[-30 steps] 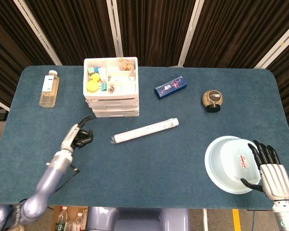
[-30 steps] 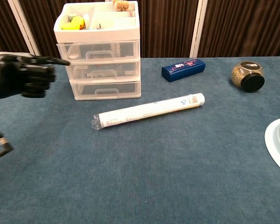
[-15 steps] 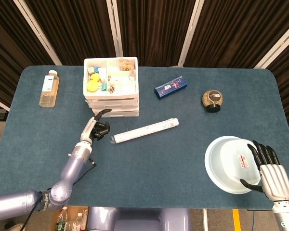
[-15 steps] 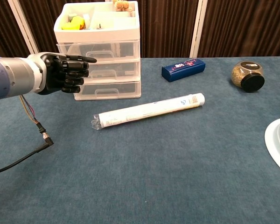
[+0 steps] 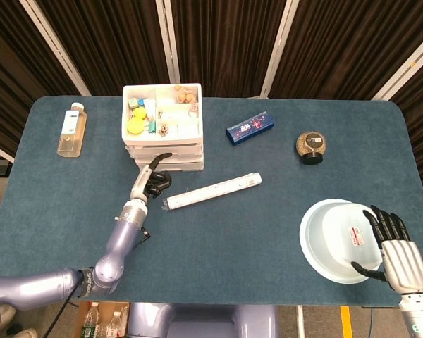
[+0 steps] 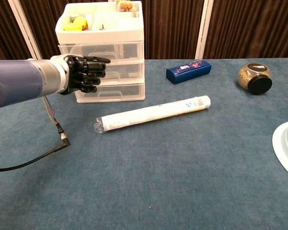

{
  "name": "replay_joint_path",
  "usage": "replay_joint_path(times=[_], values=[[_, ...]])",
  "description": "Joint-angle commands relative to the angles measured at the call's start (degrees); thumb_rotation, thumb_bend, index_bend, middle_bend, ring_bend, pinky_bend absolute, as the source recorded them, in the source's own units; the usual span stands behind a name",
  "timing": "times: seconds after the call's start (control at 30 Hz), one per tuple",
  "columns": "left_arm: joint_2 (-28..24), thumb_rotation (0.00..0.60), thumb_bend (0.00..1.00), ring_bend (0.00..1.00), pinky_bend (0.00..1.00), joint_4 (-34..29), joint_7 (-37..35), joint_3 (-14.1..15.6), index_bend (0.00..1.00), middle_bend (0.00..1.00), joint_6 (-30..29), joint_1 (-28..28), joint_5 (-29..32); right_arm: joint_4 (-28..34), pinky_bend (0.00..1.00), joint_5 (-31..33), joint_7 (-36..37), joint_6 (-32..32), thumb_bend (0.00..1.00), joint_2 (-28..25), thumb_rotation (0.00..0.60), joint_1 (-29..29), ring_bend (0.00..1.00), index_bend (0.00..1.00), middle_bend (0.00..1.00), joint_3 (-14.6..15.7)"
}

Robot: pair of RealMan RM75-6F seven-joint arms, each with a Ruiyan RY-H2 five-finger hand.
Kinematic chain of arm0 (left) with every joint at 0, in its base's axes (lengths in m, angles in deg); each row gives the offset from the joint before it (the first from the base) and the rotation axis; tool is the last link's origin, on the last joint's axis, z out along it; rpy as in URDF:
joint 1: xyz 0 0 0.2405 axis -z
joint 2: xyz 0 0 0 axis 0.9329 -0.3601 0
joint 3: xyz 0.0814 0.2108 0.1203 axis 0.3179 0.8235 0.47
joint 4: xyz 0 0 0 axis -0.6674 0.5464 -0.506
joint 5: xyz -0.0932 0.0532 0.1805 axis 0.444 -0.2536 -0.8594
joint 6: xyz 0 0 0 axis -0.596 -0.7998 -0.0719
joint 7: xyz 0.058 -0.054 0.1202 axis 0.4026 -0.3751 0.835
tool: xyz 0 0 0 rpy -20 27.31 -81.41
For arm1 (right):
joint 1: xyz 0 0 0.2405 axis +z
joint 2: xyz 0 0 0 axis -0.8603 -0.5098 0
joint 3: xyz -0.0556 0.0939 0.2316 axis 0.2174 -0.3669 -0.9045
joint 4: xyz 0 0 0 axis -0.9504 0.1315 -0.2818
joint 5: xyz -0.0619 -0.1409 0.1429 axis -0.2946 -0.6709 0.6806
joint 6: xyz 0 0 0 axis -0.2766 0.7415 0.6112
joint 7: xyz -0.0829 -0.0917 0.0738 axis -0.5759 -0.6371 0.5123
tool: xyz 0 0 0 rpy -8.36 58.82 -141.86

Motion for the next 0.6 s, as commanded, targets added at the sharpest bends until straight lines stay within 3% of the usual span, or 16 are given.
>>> replay_joint_path(times=[0.03, 0.6], values=[[0.5, 0.6, 0.74, 0.95, 0.96, 0.7, 0.4, -0.5, 0.16, 0.98, -0.2, 0.5, 0.1, 0.0, 0.0, 0.0, 0.1, 0.0, 0.11, 0.0, 0.6, 0.0, 0.0, 0.0, 0.0, 0.0], [1.7, 0.6, 0.74, 0.95, 0.96, 2.4, 2.2, -1.5, 0.2, 0.98, 2.0, 2.0, 1.7, 0.1, 0.0, -0.3, 0.0, -0.1, 0.11, 0.0, 0.6, 0.0, 0.0, 0.0, 0.0, 0.1]])
